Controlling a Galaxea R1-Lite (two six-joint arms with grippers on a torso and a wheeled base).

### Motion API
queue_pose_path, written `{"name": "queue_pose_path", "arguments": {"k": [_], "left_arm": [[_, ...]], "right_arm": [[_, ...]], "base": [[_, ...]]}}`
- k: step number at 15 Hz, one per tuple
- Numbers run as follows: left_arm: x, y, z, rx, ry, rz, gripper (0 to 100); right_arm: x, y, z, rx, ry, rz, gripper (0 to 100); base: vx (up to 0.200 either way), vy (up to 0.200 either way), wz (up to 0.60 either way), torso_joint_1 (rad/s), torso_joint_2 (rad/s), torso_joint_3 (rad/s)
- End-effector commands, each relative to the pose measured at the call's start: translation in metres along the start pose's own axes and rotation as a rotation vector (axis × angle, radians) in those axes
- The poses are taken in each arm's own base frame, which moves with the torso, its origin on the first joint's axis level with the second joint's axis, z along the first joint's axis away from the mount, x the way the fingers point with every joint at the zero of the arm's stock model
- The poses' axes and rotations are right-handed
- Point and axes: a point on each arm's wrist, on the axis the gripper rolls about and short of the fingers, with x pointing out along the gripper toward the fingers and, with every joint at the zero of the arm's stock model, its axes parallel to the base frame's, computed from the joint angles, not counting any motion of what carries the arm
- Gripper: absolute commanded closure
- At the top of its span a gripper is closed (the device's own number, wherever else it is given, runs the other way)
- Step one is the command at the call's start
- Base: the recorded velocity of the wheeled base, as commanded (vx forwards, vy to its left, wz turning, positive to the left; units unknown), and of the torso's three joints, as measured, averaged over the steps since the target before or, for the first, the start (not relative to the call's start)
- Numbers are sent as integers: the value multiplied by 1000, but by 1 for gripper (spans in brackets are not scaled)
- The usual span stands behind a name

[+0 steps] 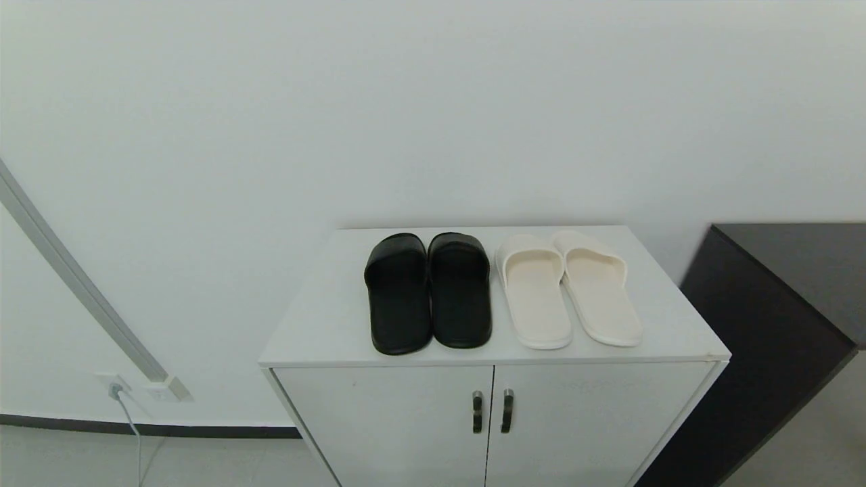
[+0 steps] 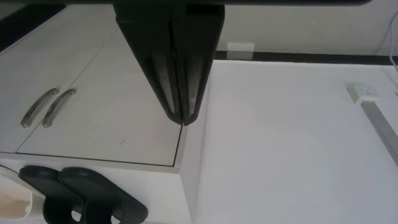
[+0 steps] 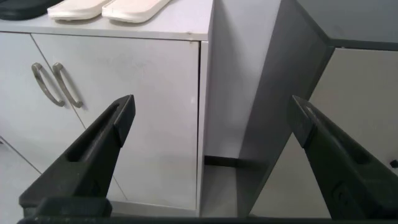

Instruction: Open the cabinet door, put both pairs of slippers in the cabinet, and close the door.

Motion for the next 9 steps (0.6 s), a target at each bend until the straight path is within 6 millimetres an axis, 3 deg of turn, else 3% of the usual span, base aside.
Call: {"name": "queue_pose_path", "arguments": {"k": [1, 7, 8, 9], "left_arm": [[0, 0, 0, -1, 0, 0, 100], [0, 0, 0, 4, 2, -1, 100], [0, 0, 0, 4, 0, -3, 100], [0, 0, 0, 4, 2, -1, 100]], "right_arm": [[1, 0, 0, 1, 17, 9, 0], [2, 0, 1, -15, 17, 17, 0], [-10, -1, 41, 8, -120, 3, 0], [-18, -2, 69, 62, -147, 12, 0]], "base": [[0, 0, 0, 0, 0, 0], [0, 0, 0, 0, 0, 0], [0, 0, 0, 0, 0, 0], [0, 0, 0, 0, 0, 0]]}}
